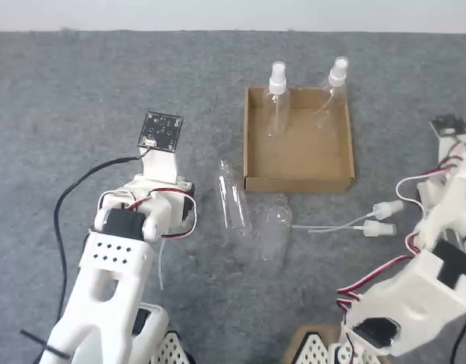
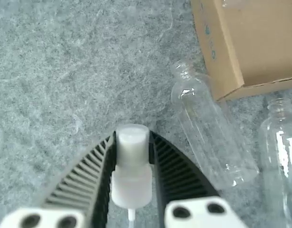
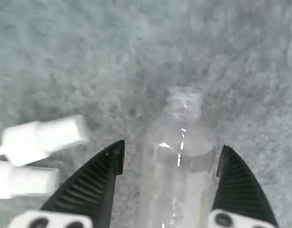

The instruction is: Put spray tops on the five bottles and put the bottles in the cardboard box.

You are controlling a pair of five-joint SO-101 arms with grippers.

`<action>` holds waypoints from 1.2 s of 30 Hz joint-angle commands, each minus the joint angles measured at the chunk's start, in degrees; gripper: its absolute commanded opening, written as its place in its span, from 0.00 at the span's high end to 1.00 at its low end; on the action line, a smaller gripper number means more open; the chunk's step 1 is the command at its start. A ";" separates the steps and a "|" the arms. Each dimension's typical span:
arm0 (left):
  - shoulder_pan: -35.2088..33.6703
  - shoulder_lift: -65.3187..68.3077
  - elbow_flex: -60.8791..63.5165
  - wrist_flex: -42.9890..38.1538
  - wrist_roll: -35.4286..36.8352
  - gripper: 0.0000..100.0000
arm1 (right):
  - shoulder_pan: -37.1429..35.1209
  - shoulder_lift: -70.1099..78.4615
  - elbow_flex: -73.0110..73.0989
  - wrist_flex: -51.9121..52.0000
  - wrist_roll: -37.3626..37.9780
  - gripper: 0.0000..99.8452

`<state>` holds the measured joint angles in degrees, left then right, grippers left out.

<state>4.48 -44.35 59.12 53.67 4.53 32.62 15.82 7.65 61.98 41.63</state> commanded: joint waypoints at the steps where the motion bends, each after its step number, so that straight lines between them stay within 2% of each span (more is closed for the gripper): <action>1: -0.09 -1.93 -0.48 -1.67 -0.26 0.99 | -2.15 -4.53 -7.30 3.65 0.18 0.75; 8: -0.09 -1.93 -0.48 -1.67 -0.26 0.99 | -1.27 -2.33 -7.82 3.21 3.43 0.75; 20: -0.09 -1.93 -0.48 -1.67 -0.26 0.99 | 0.92 9.27 -16.53 3.82 3.87 0.75; 27: -0.09 -1.93 -0.48 -1.67 -0.26 0.99 | 3.12 9.54 -16.26 3.82 5.10 0.86; 33: -0.09 -1.93 -0.48 -1.67 -0.26 0.99 | 3.03 9.54 -15.03 6.37 8.97 0.78; 36: -0.09 -1.93 -0.48 -1.67 -0.26 0.99 | 3.03 9.54 -15.03 6.55 10.46 0.78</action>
<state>4.48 -44.35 59.12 53.67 4.53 35.16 26.37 -5.19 67.52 49.71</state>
